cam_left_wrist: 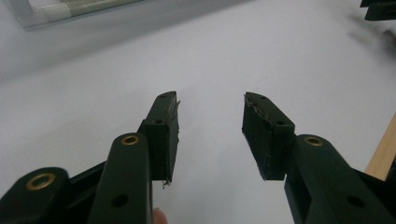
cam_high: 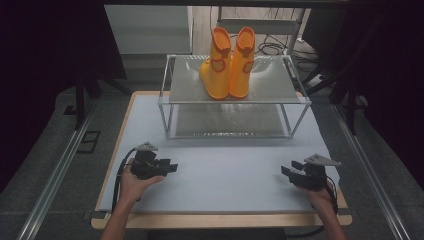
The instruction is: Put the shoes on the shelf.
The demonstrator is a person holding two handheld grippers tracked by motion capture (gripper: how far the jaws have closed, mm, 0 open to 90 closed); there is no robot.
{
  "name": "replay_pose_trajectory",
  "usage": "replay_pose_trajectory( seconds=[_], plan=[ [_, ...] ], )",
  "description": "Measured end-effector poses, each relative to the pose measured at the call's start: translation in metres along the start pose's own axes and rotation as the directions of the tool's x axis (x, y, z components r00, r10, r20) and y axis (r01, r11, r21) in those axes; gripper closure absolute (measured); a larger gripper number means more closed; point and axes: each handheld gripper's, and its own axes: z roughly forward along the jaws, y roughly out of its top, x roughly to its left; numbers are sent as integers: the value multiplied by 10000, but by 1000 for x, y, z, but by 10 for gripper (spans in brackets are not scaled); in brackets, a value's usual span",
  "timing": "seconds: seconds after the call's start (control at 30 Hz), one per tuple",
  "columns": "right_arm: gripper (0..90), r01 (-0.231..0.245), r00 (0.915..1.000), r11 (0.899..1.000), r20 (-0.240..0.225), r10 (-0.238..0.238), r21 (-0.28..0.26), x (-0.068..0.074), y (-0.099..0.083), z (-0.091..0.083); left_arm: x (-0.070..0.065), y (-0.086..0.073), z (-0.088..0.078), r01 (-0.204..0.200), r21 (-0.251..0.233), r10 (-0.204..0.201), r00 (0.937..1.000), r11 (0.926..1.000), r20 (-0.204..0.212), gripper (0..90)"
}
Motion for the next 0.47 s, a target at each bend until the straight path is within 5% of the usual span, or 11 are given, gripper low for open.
replay_pose_trajectory(
  seconds=[0.47],
  plan=[
    [408, 24, 10000, 10000, -63, -24, -30, 3, 4, 0, 4, 1, 2, 357, -206, -349, 9987, 9992, 367, 503]
  ],
)
